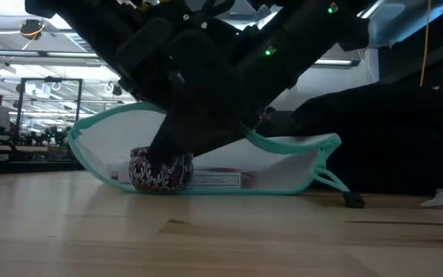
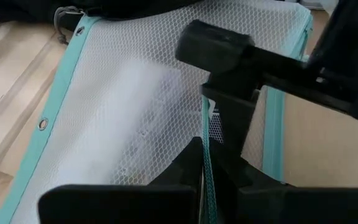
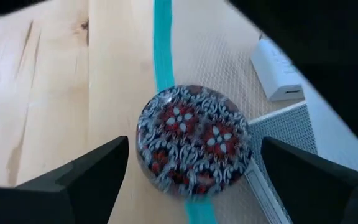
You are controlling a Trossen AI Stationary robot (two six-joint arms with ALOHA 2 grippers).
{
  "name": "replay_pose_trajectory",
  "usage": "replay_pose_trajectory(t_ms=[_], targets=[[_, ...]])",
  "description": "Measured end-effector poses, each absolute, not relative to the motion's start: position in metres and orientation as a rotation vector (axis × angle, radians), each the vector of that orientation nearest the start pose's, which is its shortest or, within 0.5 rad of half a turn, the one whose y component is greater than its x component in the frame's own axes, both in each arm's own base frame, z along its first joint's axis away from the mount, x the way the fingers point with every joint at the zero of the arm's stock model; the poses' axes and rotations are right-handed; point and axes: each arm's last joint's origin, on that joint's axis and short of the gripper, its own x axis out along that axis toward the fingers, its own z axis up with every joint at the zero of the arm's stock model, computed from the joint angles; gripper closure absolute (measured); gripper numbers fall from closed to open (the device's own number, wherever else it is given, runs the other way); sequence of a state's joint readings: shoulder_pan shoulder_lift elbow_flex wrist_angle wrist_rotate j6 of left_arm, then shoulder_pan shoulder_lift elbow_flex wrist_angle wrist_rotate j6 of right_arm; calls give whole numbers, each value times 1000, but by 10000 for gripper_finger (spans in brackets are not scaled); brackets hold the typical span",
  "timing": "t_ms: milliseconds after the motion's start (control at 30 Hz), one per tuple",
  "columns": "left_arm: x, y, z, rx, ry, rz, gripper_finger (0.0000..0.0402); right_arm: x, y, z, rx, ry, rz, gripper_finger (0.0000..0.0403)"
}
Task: Unpack backpack
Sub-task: Remove the white scented candle from the transparent zipper bag
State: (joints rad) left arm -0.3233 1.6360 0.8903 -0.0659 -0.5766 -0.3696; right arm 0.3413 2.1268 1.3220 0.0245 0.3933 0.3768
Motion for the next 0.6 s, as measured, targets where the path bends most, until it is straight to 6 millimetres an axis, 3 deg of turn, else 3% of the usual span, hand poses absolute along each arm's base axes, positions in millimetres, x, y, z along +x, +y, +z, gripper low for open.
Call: replay_pose_trajectory(t_ms=[200,600], targets=[[307,-85,174,12,700,390,402,433,129,114,163,638,-130,54],[308,-86,174,8,699,381,402,431,130,109,148,672,-138,58]])
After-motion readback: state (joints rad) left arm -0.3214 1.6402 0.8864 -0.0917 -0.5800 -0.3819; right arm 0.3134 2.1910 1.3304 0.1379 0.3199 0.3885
